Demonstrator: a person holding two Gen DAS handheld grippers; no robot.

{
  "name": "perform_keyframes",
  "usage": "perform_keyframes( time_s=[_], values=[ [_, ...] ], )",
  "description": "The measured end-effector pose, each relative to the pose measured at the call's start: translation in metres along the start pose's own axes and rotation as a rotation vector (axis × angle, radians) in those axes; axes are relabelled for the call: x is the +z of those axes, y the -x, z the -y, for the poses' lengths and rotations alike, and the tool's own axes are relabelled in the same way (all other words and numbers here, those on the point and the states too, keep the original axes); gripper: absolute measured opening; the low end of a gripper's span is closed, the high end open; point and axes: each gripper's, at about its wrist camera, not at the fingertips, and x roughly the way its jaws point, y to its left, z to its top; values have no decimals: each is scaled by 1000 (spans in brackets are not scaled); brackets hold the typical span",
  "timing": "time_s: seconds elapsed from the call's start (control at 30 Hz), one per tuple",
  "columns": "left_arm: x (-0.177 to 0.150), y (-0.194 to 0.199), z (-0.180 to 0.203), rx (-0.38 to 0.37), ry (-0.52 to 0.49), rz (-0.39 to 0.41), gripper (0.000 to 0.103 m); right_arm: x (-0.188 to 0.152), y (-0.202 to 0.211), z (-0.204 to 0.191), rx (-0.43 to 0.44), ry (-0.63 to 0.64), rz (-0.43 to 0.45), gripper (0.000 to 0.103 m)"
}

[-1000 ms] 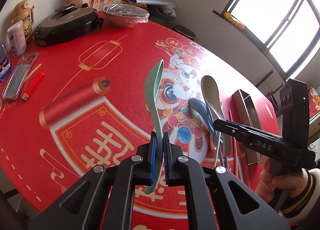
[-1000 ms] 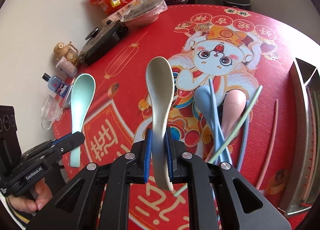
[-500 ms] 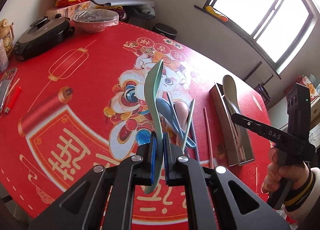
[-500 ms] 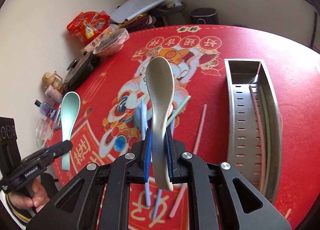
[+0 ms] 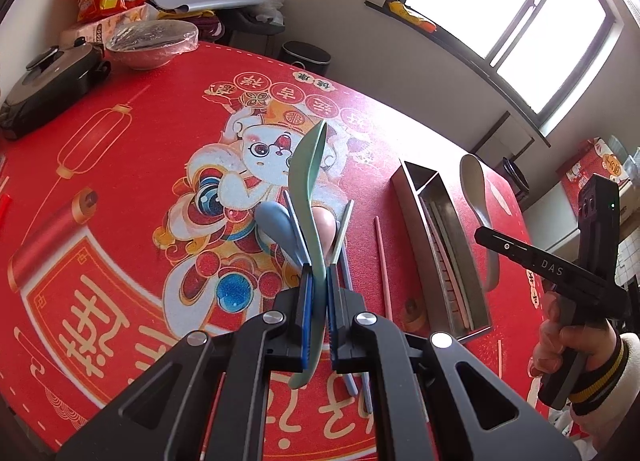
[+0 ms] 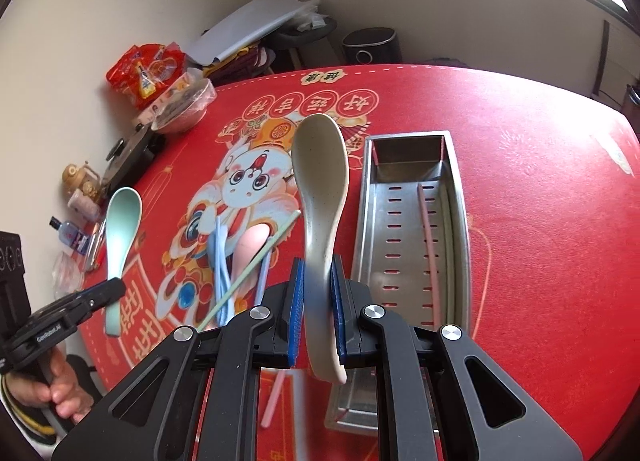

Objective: Organize utensils
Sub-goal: 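Carry the white spoon into the steel tray and open the right gripper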

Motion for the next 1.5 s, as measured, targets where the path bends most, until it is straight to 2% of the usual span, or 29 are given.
perform_keyframes(
  time_s=[0.3,0.53,0.67,1.03,1.3,1.5],
  values=[
    [10,-18,10,-29,-3,-15,6,8,-13,18,-43,-15,-21,13],
    [9,-29,13,-45,-1,-41,6,-13,-56,40,-75,-97,-160,13],
    [7,-34,13,-49,2,-57,6,-26,-65,47,-82,-125,-199,13],
    [1,-41,31,-74,-32,-83,6,-40,-67,58,-127,-168,-238,13],
    [-2,-38,35,-80,-37,-83,6,-41,-64,57,-192,-143,-250,13],
    [-3,-36,37,-88,-34,-80,6,-42,-56,56,-203,-143,-249,15]
  ],
)
